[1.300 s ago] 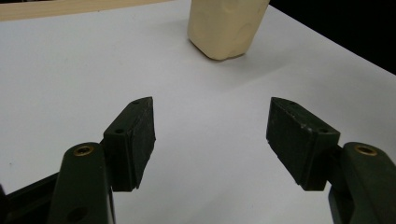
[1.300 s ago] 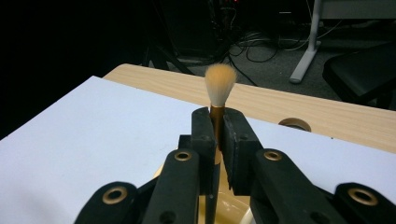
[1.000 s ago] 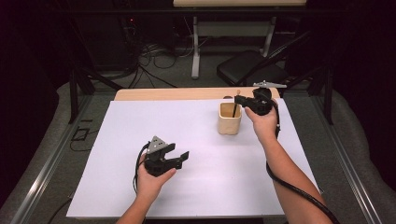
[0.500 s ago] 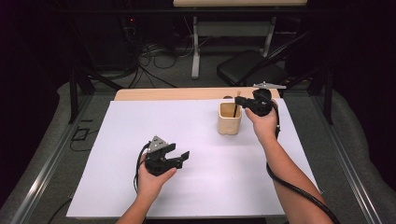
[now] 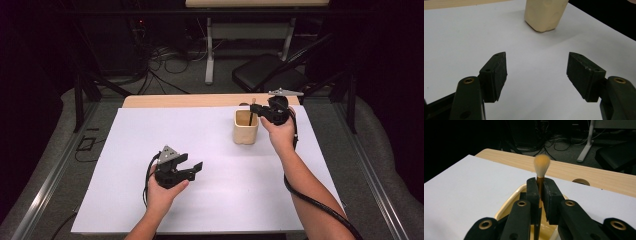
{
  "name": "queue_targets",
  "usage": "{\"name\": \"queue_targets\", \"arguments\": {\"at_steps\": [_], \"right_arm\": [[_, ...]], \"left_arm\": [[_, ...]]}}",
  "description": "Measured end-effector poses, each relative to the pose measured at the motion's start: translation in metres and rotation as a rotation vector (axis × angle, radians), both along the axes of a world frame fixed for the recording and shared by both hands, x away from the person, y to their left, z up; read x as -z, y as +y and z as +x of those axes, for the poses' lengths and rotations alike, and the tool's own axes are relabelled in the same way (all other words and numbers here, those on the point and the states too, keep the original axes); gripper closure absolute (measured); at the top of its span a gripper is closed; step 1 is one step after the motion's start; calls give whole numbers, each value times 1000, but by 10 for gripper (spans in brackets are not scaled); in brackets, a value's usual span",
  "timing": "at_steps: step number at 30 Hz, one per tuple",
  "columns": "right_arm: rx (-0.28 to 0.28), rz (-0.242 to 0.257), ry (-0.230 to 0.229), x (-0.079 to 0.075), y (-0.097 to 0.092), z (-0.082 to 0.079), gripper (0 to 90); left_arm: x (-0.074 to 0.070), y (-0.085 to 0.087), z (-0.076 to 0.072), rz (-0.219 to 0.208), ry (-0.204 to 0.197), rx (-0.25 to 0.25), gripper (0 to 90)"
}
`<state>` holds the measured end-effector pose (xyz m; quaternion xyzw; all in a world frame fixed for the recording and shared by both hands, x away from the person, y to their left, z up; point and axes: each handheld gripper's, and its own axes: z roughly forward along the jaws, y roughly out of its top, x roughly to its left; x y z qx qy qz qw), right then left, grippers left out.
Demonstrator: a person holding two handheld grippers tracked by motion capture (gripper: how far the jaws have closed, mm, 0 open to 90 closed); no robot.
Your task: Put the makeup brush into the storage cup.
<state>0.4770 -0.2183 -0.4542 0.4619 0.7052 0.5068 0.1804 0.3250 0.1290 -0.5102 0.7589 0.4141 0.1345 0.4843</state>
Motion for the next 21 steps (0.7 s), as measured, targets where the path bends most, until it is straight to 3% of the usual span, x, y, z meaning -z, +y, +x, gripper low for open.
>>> {"name": "queue_targets", "arguments": {"at_steps": [21], "right_arm": [[-1,-6,2,2,1,0,836]], "left_arm": [[-1,1,-1,-4,1,-4,325]]}}
